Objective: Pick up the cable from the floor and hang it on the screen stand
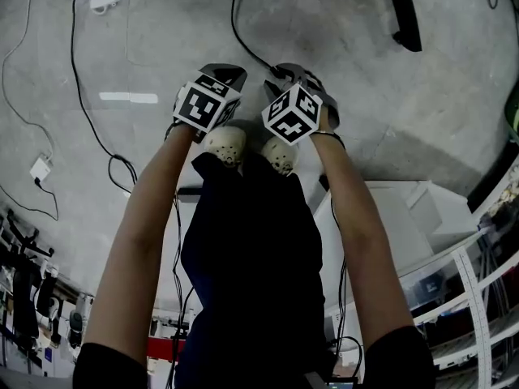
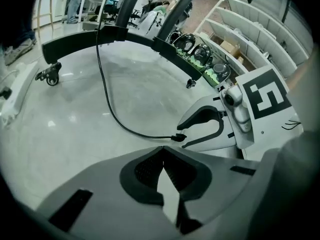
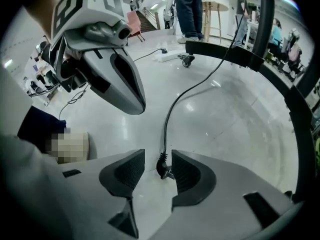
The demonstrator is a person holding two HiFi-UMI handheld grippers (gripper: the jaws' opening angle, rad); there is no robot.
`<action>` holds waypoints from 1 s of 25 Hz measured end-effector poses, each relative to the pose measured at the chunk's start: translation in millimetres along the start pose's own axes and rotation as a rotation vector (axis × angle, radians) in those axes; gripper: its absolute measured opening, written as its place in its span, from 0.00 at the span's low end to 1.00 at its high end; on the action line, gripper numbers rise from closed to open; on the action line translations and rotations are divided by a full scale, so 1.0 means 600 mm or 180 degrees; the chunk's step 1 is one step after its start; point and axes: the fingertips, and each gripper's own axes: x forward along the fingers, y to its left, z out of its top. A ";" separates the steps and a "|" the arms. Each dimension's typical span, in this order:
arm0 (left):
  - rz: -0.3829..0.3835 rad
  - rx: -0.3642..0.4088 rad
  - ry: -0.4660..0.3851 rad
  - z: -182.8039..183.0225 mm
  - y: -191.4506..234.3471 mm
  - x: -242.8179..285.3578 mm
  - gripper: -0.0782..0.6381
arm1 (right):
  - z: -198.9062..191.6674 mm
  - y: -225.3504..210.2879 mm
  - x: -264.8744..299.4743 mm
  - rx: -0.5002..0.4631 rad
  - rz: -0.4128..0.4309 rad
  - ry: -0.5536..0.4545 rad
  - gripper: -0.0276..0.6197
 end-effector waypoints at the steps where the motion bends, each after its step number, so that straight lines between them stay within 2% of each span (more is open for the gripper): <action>1: -0.0010 -0.0075 -0.0014 -0.002 0.003 0.004 0.12 | -0.002 -0.001 0.010 -0.0020 0.0011 0.0023 0.30; 3: -0.0019 -0.0193 -0.0023 -0.005 0.012 0.010 0.12 | -0.003 -0.008 0.027 0.0002 0.0014 0.0049 0.30; 8: -0.0015 -0.0297 -0.0062 -0.012 0.040 0.020 0.12 | -0.001 -0.017 0.066 0.0020 0.0031 0.0138 0.30; 16: 0.0030 -0.0450 -0.0167 -0.018 0.072 0.018 0.12 | 0.003 -0.028 0.084 0.0079 -0.0292 0.0286 0.28; 20: 0.0021 -0.0505 -0.0154 -0.031 0.063 0.014 0.12 | 0.000 -0.022 0.083 0.0036 -0.0286 0.0322 0.16; 22: 0.0011 -0.0480 -0.0093 -0.041 0.054 0.010 0.12 | -0.006 -0.022 0.081 0.0127 -0.0253 0.0376 0.14; 25: -0.0015 -0.0243 0.0032 -0.050 0.035 -0.001 0.12 | -0.013 -0.022 0.070 0.0077 -0.0244 0.0486 0.14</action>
